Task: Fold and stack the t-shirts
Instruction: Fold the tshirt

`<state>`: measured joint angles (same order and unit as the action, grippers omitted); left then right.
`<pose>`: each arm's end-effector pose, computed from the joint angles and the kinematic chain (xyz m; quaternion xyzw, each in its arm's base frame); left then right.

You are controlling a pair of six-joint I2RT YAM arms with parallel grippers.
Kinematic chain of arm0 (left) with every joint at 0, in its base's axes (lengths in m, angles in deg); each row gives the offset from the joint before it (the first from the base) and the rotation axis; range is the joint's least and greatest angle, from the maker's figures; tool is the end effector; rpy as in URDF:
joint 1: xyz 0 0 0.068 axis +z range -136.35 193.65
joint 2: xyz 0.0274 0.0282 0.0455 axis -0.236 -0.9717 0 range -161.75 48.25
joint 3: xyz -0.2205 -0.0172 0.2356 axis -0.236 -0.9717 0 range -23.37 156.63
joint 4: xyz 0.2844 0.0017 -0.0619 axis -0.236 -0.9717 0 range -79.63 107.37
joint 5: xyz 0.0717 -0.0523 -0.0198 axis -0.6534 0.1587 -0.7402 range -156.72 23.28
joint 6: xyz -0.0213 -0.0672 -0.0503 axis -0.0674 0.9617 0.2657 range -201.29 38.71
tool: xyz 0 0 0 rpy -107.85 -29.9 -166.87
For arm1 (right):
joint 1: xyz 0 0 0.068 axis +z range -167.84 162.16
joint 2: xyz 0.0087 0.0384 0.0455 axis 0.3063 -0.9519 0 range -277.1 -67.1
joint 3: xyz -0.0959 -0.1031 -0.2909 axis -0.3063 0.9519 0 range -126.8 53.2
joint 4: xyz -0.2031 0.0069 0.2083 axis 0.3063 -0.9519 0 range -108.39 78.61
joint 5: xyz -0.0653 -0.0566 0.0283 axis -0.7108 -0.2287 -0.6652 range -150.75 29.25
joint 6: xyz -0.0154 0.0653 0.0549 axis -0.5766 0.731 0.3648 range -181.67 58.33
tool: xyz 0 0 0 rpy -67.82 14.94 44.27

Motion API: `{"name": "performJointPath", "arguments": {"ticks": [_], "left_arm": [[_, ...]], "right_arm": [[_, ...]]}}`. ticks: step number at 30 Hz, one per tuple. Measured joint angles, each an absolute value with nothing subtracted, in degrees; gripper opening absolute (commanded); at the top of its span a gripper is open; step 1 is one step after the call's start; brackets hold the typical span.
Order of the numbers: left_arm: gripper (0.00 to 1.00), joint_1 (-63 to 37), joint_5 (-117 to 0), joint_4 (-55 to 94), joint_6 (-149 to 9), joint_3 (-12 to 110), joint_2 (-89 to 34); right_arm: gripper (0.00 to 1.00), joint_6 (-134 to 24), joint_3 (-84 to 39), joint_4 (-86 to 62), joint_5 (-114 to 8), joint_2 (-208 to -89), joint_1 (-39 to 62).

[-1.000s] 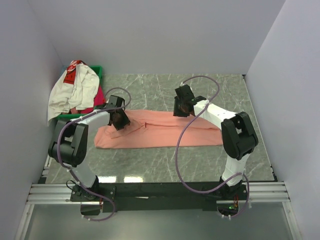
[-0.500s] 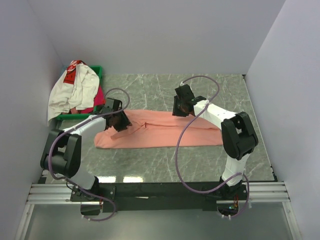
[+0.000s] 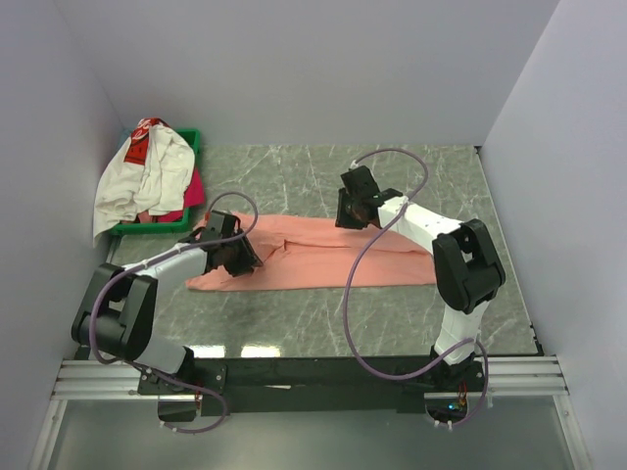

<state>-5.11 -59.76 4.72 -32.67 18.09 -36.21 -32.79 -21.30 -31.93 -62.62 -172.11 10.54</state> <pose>0.2974 -0.1108 0.1593 -0.2284 0.9261 -0.2118 0.2130 0.4104 0.2189 0.2128 0.0096 0.9426 0.1463 0.3000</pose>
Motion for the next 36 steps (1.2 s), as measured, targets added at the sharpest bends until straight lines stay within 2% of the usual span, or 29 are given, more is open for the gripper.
{"name": "performJointPath", "arguments": {"ticks": [7, 12, 17, 23, 26, 30, 36], "left_arm": [[0.45, -5.3, -58.6, 6.7, -34.4, 15.3, -34.6], [0.55, -5.5, -57.3, 7.2, -36.5, 13.1, -29.6], [0.57, -5.6, -55.4, 7.8, -37.3, 12.0, -22.7], [0.5, -5.7, -60.4, 6.1, -33.5, 14.0, -19.5], [0.44, -5.5, -65.7, 5.0, -30.9, 19.2, -25.3], [0.31, -5.1, -67.4, 6.0, -29.9, 26.7, -37.0], [0.23, -7.6, -65.9, 6.6, -30.0, 28.3, -44.6]], "right_arm": [[0.34, -32.8, -21.4, -31.9, -62.7, -172.1, 12.3], [0.34, -33.0, -21.5, -32.0, -63.7, -172.1, 12.6], [0.34, -33.4, -21.8, -32.9, -65.7, -172.1, 12.5], [0.34, -33.7, -21.8, -34.2, -67.6, -172.1, 11.4], [0.34, -33.7, -21.8, -34.9, -68.0, -172.1, 10.2], [0.34, -33.7, -21.4, -35.1, -68.6, -171.4, 9.2], [0.34, -34.3, -20.4, -35.3, -69.1, -169.9, 9.0]]}}
